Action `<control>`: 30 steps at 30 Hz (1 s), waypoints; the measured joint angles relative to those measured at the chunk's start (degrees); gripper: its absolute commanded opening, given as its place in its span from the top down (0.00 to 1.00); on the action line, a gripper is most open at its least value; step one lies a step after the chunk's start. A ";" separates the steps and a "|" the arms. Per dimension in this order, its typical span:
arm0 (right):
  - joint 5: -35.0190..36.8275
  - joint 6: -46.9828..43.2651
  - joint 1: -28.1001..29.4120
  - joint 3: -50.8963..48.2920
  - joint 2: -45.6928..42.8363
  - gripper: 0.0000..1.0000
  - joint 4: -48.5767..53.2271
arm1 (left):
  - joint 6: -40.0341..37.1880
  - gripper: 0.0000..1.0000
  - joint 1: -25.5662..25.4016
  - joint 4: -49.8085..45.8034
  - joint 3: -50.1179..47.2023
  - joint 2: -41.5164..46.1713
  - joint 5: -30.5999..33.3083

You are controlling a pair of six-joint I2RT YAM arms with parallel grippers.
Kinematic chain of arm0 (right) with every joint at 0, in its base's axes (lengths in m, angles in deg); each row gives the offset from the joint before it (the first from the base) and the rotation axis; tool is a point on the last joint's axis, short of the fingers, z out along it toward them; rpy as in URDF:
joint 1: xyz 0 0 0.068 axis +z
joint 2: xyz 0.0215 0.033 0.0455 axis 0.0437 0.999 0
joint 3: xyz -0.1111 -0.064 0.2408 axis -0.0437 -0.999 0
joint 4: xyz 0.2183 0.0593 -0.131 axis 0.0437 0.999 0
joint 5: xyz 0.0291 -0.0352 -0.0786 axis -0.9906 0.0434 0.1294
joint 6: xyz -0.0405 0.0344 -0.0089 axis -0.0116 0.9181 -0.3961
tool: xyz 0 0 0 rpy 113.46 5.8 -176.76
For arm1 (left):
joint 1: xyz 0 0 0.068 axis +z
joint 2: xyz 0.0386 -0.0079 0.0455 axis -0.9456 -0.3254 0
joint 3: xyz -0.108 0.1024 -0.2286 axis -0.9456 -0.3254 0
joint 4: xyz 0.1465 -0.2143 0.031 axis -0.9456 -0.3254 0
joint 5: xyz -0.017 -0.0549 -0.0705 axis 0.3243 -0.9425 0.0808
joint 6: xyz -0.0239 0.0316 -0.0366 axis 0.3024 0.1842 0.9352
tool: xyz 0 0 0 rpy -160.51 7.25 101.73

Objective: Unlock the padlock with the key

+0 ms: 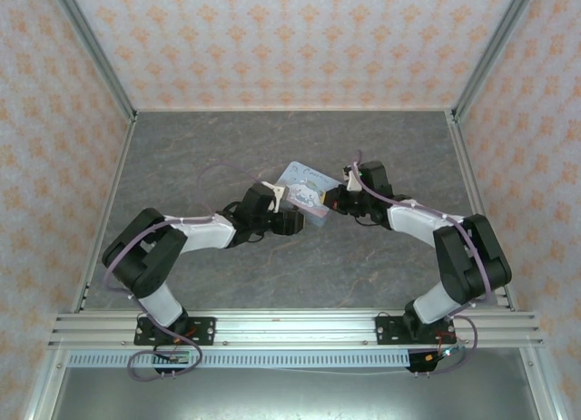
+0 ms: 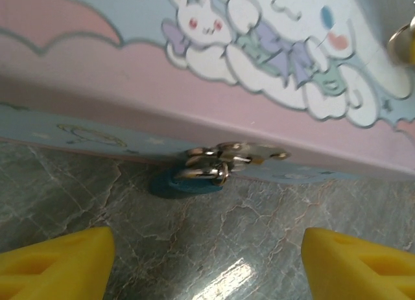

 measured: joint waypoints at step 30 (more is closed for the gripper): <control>0.79 -2.78 0.00 -0.31 -0.09 1.00 -0.24 | -3.45 0.48 0.07 4.79 4.85 -8.24 0.31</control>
